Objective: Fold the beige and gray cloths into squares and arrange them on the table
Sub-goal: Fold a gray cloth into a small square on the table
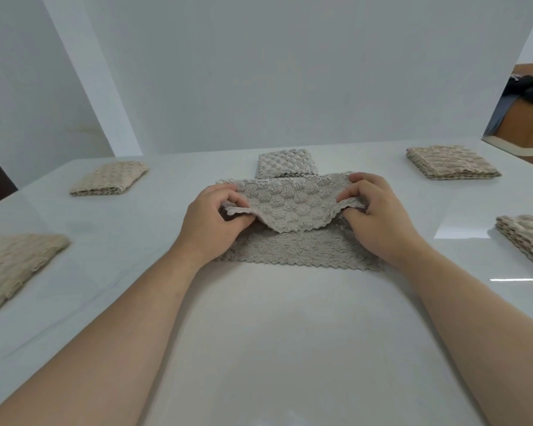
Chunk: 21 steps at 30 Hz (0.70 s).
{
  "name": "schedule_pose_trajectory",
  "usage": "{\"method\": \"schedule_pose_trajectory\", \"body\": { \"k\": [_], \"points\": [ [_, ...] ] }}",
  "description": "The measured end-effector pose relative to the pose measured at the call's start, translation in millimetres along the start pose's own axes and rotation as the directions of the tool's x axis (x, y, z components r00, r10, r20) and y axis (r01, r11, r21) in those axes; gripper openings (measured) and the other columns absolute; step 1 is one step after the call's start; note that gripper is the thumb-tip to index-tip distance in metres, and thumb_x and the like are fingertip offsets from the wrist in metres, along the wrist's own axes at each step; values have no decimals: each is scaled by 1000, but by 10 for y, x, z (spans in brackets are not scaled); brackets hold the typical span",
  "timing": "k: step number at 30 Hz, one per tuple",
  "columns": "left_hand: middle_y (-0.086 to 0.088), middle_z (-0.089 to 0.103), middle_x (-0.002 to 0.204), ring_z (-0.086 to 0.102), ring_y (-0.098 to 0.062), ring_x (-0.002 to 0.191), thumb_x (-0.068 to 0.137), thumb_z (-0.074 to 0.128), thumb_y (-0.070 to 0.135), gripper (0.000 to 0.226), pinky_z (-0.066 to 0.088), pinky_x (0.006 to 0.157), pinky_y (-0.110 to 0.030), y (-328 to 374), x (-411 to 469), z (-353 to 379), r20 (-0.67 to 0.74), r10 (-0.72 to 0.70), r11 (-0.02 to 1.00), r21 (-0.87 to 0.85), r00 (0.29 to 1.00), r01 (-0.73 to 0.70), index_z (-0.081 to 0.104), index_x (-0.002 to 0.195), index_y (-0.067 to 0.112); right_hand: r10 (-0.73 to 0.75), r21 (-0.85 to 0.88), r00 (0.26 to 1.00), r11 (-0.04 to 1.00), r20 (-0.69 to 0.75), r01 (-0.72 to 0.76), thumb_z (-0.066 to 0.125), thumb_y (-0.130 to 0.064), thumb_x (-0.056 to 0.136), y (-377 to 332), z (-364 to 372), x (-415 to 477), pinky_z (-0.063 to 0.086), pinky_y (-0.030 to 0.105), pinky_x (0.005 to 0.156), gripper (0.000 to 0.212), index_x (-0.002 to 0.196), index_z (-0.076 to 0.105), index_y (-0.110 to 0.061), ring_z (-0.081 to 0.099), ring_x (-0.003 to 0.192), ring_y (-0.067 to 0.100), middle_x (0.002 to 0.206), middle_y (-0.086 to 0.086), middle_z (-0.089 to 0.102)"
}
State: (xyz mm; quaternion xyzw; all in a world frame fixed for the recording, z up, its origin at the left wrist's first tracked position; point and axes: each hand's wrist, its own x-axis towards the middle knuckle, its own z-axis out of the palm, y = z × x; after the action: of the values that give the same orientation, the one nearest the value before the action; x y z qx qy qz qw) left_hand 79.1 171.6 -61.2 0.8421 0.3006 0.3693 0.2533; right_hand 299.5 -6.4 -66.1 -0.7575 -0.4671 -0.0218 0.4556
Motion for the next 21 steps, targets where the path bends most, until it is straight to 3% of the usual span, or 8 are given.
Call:
{"method": "schedule_pose_trajectory", "body": {
  "k": [2, 4, 6, 9, 13, 17, 21],
  "points": [
    [9, 60, 132, 51, -2, 128, 79, 84, 19, 16, 30, 104, -13, -3, 2, 7, 21, 11, 1000, 24, 1000, -11, 72, 88, 25, -11, -9, 1000, 1000, 4, 11, 61, 2, 86, 6, 0, 3, 23, -5, 90, 29, 95, 66, -26, 44, 121, -1, 137, -9, 45],
    [14, 57, 128, 48, -5, 133, 82, 82, 17, 13, 27, 102, -9, -8, 1, 13, 28, 3, 999, 38, 1000, -4, 73, 91, 19, -12, -28, 1000, 1000, 13, 12, 60, 1, 87, 15, -7, 2, 21, -7, 88, 28, 97, 66, -25, 44, 119, -1, 139, -8, 45],
    [12, 59, 125, 47, -7, 135, 84, 79, 15, 9, 29, 101, -7, 1, -3, 11, 3, -23, 999, 44, 1000, 23, 73, 91, 17, -19, -63, 1000, 998, 19, 21, 62, -1, 88, 23, -7, 4, 25, 1, 92, 24, 100, 68, -21, 47, 123, 5, 137, -7, 50],
    [0, 65, 131, 53, -14, 132, 85, 77, 15, 10, 36, 102, -19, -11, 25, -18, -115, -83, 994, 65, 990, 91, 76, 94, 19, -43, -113, 999, 993, -2, 43, 64, -7, 90, 11, -11, 9, 28, 10, 86, 17, 101, 70, -18, 54, 112, 13, 118, -3, 64],
    [5, 71, 104, 64, -15, 100, 85, 79, 27, 9, 41, 82, -23, -39, 34, -78, -211, -166, 980, 76, 963, 186, 77, 93, 24, -55, -120, 993, 992, -107, 41, 66, -12, 90, -21, -30, 12, 29, 15, 77, 13, 100, 73, -18, 50, 92, 9, 102, -2, 67],
    [16, 66, 85, 63, -12, 87, 86, 76, 26, 7, 41, 77, -24, 34, 12, -112, -195, -245, 968, 1, 950, 250, 70, 83, 27, -28, -121, 989, 993, -143, 10, 67, -20, 91, -29, -36, 2, 32, 21, 75, 5, 92, 71, -17, 54, 87, 16, 90, 0, 65],
    [1, 71, 73, 74, -20, 64, 89, 68, 13, 7, 61, 71, -38, 99, -4, -46, -79, -419, 890, -233, 905, 392, 66, 86, 19, 56, -91, 991, 994, -125, -67, 65, -22, 90, -84, -48, -39, 36, 30, 66, 9, 83, 68, -19, 56, 77, 21, 75, -2, 64]
  ]
}}
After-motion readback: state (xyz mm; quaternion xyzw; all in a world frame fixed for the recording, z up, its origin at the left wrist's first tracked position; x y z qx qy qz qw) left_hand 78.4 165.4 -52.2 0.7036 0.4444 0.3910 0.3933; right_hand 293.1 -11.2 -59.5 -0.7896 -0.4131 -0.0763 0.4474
